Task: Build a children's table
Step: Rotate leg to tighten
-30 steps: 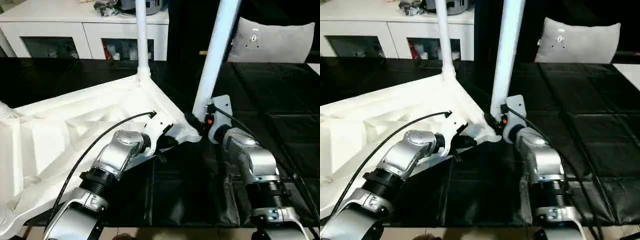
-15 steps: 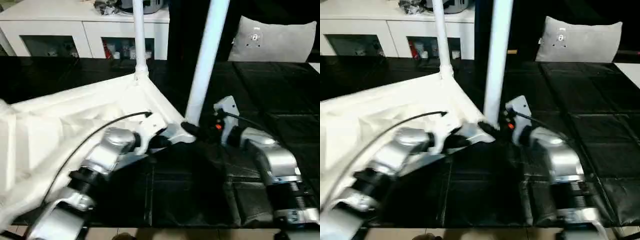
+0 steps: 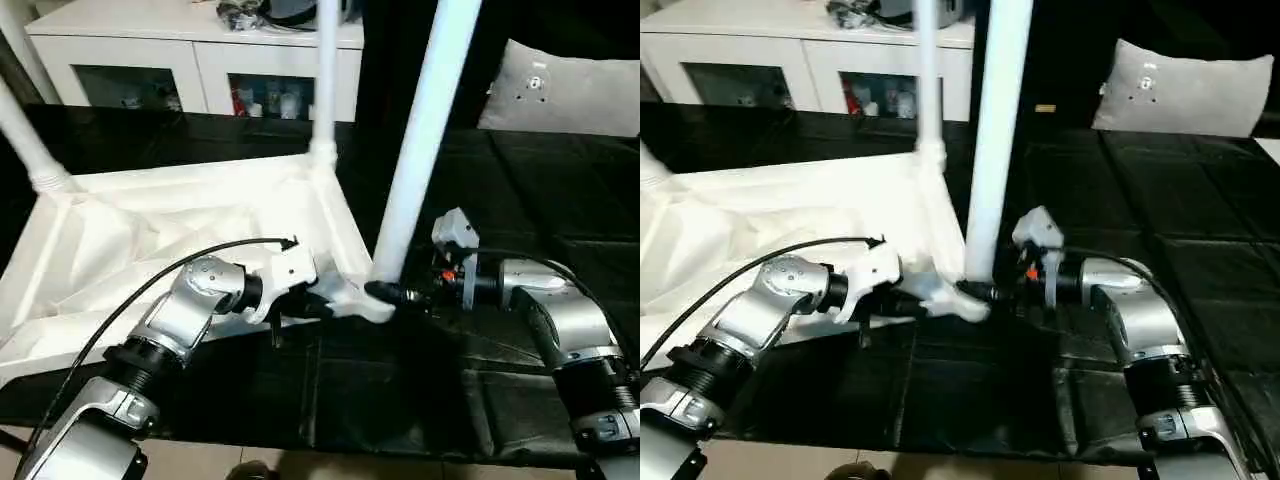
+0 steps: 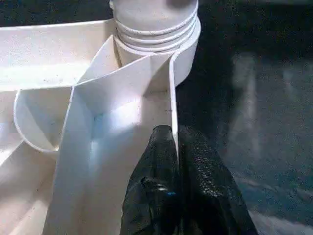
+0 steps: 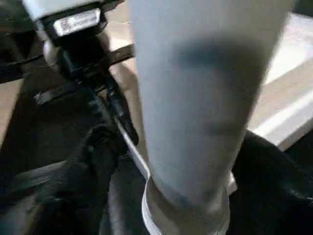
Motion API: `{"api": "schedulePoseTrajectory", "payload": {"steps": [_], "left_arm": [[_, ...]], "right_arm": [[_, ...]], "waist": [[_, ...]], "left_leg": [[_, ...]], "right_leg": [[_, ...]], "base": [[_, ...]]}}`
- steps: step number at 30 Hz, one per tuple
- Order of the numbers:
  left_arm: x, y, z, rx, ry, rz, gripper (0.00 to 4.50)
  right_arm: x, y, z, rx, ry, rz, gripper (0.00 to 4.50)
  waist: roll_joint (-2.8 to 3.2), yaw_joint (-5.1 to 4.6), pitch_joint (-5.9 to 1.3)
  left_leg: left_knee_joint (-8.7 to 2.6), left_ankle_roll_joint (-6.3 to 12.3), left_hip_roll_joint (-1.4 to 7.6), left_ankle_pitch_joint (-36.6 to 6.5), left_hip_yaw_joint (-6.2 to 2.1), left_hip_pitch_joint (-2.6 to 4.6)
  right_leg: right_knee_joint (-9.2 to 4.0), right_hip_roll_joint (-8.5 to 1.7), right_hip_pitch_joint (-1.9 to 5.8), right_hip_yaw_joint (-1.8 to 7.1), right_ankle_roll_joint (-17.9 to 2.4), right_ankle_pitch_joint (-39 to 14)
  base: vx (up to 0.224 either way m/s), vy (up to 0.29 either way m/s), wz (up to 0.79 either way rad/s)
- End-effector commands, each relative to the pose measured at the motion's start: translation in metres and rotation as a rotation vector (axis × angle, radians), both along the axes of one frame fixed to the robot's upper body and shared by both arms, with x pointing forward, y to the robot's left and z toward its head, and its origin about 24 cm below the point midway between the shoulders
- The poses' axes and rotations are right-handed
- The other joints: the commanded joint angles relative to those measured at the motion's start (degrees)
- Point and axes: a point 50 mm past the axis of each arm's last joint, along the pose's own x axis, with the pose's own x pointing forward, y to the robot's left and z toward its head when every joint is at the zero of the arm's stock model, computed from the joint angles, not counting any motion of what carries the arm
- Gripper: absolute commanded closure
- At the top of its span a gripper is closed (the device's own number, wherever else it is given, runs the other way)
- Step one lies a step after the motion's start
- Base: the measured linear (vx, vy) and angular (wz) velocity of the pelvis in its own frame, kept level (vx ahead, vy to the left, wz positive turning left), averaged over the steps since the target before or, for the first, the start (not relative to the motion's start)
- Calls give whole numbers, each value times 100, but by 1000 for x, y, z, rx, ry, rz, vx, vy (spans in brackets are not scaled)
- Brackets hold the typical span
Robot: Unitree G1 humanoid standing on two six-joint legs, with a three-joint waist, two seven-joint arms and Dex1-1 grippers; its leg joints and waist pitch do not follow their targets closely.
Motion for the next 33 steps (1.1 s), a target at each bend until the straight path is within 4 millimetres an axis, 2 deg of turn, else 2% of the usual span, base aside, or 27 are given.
{"api": "schedulePoseTrajectory", "payload": {"steps": [1,2,4,6,8,11,14,15,19,21,22,23,25,28,30,33], "left_arm": [[-1,-6,11,-12,-45,-72,450],[0,-5,11,-10,-46,-70,450],[0,-4,10,-5,-46,-67,450],[0,-3,10,-2,-45,-67,450],[1,-3,9,-1,-45,-66,450],[1,-3,10,-7,-40,-67,450],[1,-4,11,-19,-31,-59,450],[1,-4,11,-24,-29,-55,450],[7,-7,10,-21,-19,60,450],[11,-10,12,-52,-8,121,450],[12,-13,13,-73,-3,156,450],[14,-18,15,-97,5,197,450],[19,-28,18,-142,30,295,450],[24,-41,21,-178,31,399,450],[28,-51,24,-193,15,462,450],[28,-57,24,-195,2,476,450]], "right_arm": [[-1,0,3,12,-3,40,99],[-2,0,3,13,1,48,118],[-4,0,2,9,4,60,121],[-5,-1,0,4,7,70,155],[-5,-1,-1,5,13,76,159],[-8,0,-3,17,36,95,195],[-11,4,-3,37,53,99,204],[-12,5,-3,42,56,101,233],[-10,21,-5,60,93,-18,248],[-5,25,-6,61,95,-113,254],[-2,27,-7,68,103,-182,254],[1,31,-8,75,109,-251,255],[9,40,-11,69,127,-401,256],[17,48,-16,-2,118,-584,257],[22,54,-17,-27,112,-686,257],[23,59,-15,17,110,-714,257]], "waist": [[-22,-14,-412],[-21,-8,-409],[-22,6,-418],[-15,15,-420],[-21,19,-428],[-16,32,-426],[-18,33,-423],[-35,37,-420],[-32,17,-404],[-35,-16,-388],[1,-24,-381],[-20,-49,-371],[12,-97,-382],[-17,-227,-389],[-21,-297,-400],[-33,-300,-429]], "left_leg": [[-380,212,339,-1129,-121,111],[-382,213,343,-1157,-122,110],[-378,202,341,-1120,-125,114],[-376,203,341,-1100,-125,111],[-373,208,339,-1054,-125,110],[-368,225,336,-1055,-121,106],[-372,220,337,-1081,-125,104],[-374,230,337,-1082,-123,106],[-395,176,340,-1071,-133,106],[-421,36,320,-1336,-145,128],[-425,-4,317,-1372,-148,131],[-437,-64,309,-1473,-157,136],[-457,-165,314,-1435,-173,132],[-462,-234,289,-1369,-179,103],[-438,-167,262,-1219,-160,103],[-403,38,246,-861,-140,75]], "right_leg": [[-388,-468,291,279,-1305,-1027],[-390,-470,285,279,-1291,-1075],[-387,-474,285,278,-1281,-1087],[-385,-468,280,277,-1280,-1050],[-373,-464,282,275,-1291,-974],[-379,-466,286,276,-1306,-973],[-382,-463,288,273,-1302,-1020],[-382,-462,289,274,-1285,-1051],[-389,-461,274,278,-1235,-1199],[-450,-486,273,279,-1106,-1680],[-455,-486,266,286,-1075,-1768],[-491,-489,258,280,-1011,-1987],[-475,-480,251,284,-981,-1926],[-458,-462,275,275,-1007,-1689],[-466,-454,279,281,-1024,-1453],[-436,-444,319,286,-1058,-972]], "base": [[0,0,0],[0,0,0],[0,0,0],[0,0,0],[0,0,0],[0,0,0],[0,0,0],[0,0,0],[0,0,0],[0,0,0],[0,0,0],[0,0,0],[0,0,0],[0,0,0],[0,0,0],[0,0,0]]}}
